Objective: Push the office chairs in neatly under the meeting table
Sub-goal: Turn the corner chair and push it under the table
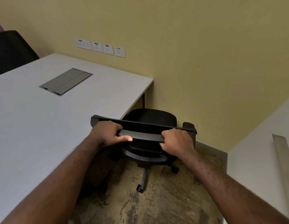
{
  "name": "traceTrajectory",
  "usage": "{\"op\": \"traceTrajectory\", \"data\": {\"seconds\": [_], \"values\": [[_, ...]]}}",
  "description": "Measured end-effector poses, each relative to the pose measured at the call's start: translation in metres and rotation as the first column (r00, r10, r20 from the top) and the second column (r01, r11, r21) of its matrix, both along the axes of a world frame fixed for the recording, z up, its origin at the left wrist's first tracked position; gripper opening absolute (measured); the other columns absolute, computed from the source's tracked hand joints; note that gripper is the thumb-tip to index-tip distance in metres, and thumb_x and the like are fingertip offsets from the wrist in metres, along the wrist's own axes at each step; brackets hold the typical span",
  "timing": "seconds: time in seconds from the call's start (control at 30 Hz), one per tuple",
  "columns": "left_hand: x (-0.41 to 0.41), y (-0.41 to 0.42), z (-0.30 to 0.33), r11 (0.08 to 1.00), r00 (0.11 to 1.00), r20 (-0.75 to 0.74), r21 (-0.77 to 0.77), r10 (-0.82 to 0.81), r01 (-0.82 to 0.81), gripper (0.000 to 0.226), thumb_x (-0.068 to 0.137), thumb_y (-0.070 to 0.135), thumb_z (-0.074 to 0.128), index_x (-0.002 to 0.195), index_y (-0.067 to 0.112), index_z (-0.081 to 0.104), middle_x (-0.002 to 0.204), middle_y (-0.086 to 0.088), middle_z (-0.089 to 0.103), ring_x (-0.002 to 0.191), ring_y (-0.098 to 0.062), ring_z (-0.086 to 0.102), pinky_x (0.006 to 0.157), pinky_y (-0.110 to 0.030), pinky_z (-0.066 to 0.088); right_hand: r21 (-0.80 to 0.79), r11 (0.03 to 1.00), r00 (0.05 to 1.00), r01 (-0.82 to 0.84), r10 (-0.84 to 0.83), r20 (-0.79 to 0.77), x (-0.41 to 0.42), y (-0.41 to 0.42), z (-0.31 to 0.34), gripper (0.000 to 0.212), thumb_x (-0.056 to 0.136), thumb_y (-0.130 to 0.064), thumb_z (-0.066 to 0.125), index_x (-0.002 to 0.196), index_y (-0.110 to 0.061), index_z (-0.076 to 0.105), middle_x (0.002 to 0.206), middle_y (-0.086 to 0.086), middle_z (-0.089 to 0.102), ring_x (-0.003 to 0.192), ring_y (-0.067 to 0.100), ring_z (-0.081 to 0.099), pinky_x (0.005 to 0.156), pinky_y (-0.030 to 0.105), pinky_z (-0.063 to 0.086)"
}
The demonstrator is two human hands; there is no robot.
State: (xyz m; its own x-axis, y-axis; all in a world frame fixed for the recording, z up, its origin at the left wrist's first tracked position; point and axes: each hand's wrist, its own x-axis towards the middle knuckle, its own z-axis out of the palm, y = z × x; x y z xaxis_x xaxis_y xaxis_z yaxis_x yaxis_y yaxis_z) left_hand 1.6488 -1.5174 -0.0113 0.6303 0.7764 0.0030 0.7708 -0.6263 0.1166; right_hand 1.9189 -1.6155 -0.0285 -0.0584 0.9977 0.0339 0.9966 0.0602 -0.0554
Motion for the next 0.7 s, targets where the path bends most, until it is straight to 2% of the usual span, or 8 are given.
{"op": "traceTrajectory", "data": {"seconds": [0.13, 0.47, 0.7], "values": [[0.012, -0.002, -0.002, 0.999, 1.0, -0.023, 0.037, 0.0, 0.001, 0.076, 0.063, 0.098, 0.017, 0.058, 0.027, 0.044, 0.052, 0.007, 0.049, 0.049, -0.007, 0.047, 0.047, -0.027, 0.024, -0.016, 0.999, 0.999, -0.033, 0.034, 0.04, 0.018, 0.007, 0.002, 0.029, 0.072, -0.045, 0.051, 0.058, -0.029, 0.031, 0.055, -0.011, 0.041, 0.054, 0.017, 0.043, 0.05, 0.03, 0.03], [0.046, -0.025, -0.009, 0.993, 0.997, -0.03, 0.096, 0.076, -0.073, 0.075, 0.067, 0.095, 0.012, 0.059, 0.025, 0.04, 0.053, 0.007, 0.046, 0.049, -0.008, 0.044, 0.047, -0.028, 0.023, 0.027, 0.981, 0.973, -0.193, 0.188, 0.134, 0.067, 0.027, -0.002, 0.019, 0.07, -0.043, 0.05, 0.063, -0.029, 0.039, 0.05, -0.011, 0.032, 0.051, 0.016, 0.039, 0.048, 0.029, 0.027], [0.079, -0.036, -0.009, 0.972, 0.977, -0.013, 0.107, 0.211, -0.209, 0.074, 0.07, 0.094, 0.014, 0.059, 0.025, 0.04, 0.053, 0.006, 0.045, 0.048, -0.009, 0.044, 0.046, -0.028, 0.025, -0.012, 0.95, 0.942, -0.312, 0.311, 0.13, 0.104, 0.063, 0.001, 0.016, 0.073, -0.042, 0.053, 0.07, -0.031, 0.042, 0.059, -0.01, 0.045, 0.056, 0.015, 0.044, 0.051, 0.028, 0.032]]}}
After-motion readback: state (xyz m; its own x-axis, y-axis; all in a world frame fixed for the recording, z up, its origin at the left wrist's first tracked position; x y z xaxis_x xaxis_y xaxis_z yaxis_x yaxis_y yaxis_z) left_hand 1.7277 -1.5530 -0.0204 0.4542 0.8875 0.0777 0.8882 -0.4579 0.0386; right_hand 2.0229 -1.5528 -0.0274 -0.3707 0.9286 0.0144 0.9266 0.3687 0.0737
